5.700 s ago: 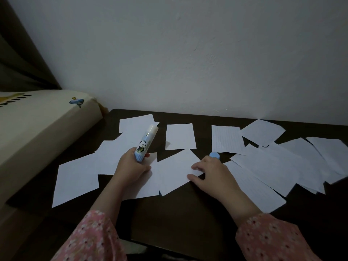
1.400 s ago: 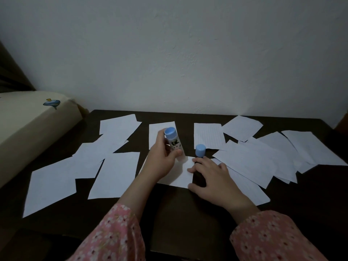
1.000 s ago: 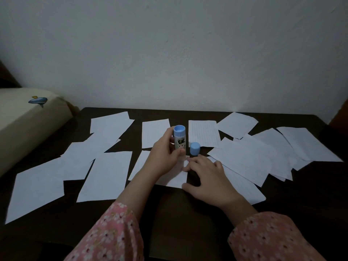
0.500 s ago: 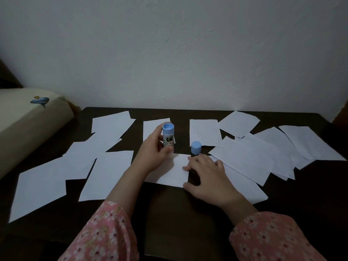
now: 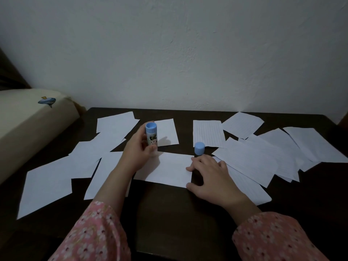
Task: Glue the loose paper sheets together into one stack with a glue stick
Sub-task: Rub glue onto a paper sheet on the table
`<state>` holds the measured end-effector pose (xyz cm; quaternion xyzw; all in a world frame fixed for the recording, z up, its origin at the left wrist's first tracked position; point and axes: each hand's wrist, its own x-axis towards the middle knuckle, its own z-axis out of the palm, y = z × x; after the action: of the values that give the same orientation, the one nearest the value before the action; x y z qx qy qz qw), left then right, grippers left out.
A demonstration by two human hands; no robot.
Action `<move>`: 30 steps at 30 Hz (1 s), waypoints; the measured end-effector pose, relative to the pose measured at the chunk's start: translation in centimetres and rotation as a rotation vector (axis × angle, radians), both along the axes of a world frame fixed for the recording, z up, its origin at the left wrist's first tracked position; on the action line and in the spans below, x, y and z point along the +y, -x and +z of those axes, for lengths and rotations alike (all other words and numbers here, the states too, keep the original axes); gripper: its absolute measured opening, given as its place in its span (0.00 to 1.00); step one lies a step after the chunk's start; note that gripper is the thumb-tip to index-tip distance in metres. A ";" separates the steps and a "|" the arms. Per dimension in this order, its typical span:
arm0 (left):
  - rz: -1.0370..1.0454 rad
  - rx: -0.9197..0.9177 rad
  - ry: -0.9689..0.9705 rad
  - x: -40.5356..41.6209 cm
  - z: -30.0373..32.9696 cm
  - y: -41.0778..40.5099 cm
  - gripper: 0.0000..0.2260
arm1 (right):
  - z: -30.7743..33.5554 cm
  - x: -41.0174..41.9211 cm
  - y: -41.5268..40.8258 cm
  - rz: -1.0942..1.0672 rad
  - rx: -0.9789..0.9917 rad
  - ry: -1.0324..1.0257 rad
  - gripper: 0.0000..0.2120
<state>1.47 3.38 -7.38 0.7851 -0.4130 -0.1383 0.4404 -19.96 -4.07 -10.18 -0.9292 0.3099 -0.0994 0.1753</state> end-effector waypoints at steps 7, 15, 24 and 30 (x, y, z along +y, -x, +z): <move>0.042 0.035 0.032 0.5 0.0 -0.4 0.30 | 0.2 0.0 -0.2 -0.002 0.021 -0.001 0.20; 0.351 0.794 0.533 2.2 0.3 -2.9 0.27 | 0.5 0.1 -0.3 -0.004 0.026 0.017 0.20; 0.208 0.632 0.359 2.9 0.3 -1.6 0.26 | 0.3 0.8 -1.7 -0.052 0.010 0.087 0.26; 0.141 0.546 0.294 2.9 0.6 -1.0 0.26 | 0.1 0.6 -1.7 -0.091 0.027 0.152 0.23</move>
<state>2.42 6.32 -6.76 0.6736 -0.2397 -0.2521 0.6521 -18.26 -3.47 -10.07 -0.9259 0.3458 -0.1179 0.0956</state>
